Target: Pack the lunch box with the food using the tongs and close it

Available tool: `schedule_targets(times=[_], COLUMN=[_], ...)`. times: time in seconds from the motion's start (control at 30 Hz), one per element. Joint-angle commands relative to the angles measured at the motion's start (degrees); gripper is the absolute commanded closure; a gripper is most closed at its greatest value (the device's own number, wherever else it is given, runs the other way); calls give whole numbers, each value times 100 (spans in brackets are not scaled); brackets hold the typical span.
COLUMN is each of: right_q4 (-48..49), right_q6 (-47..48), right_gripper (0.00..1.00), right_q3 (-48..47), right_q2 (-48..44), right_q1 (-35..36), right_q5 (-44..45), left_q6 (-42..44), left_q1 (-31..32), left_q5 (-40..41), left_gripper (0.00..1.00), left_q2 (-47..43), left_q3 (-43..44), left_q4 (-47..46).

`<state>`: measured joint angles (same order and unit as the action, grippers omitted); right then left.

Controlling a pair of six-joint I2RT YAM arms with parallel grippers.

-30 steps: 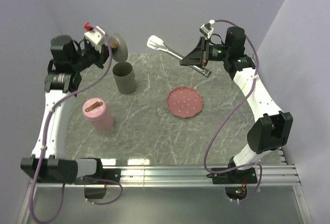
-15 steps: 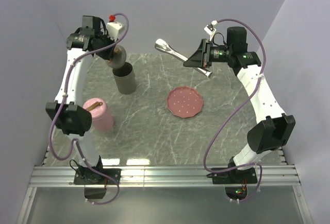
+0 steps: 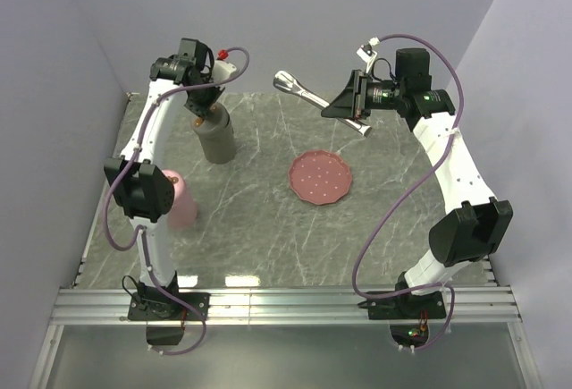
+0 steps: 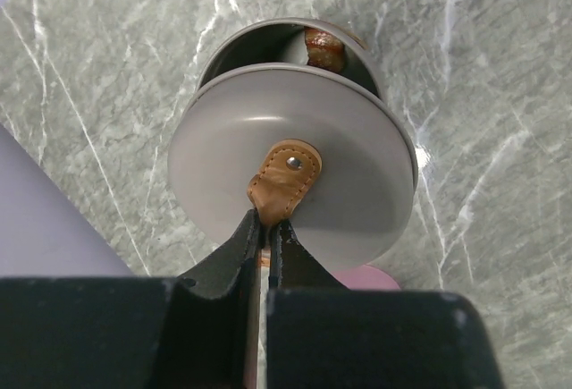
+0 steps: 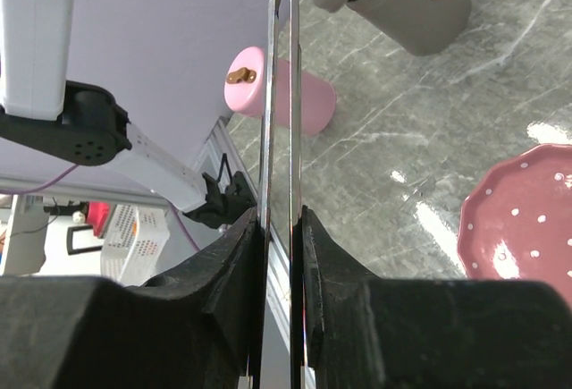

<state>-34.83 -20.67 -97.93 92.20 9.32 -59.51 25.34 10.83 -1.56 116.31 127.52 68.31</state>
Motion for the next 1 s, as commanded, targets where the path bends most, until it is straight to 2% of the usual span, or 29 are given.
schedule_targets(times=[0.0, 0.57, 0.97], right_q4=[55, 213, 169], right_q6=[124, -16, 19], right_gripper=[71, 71, 71], right_q3=[-103, 72, 72], right_q2=[-71, -71, -97], right_q1=[-53, -88, -80], right_q5=[-87, -281, -307], left_q6=[94, 190, 173], left_q1=[16, 183, 271], left_q5=[321, 569, 490], left_gripper=[100, 99, 75], left_q2=[154, 445, 568], left_q3=[185, 422, 334], left_q4=[-108, -354, -653])
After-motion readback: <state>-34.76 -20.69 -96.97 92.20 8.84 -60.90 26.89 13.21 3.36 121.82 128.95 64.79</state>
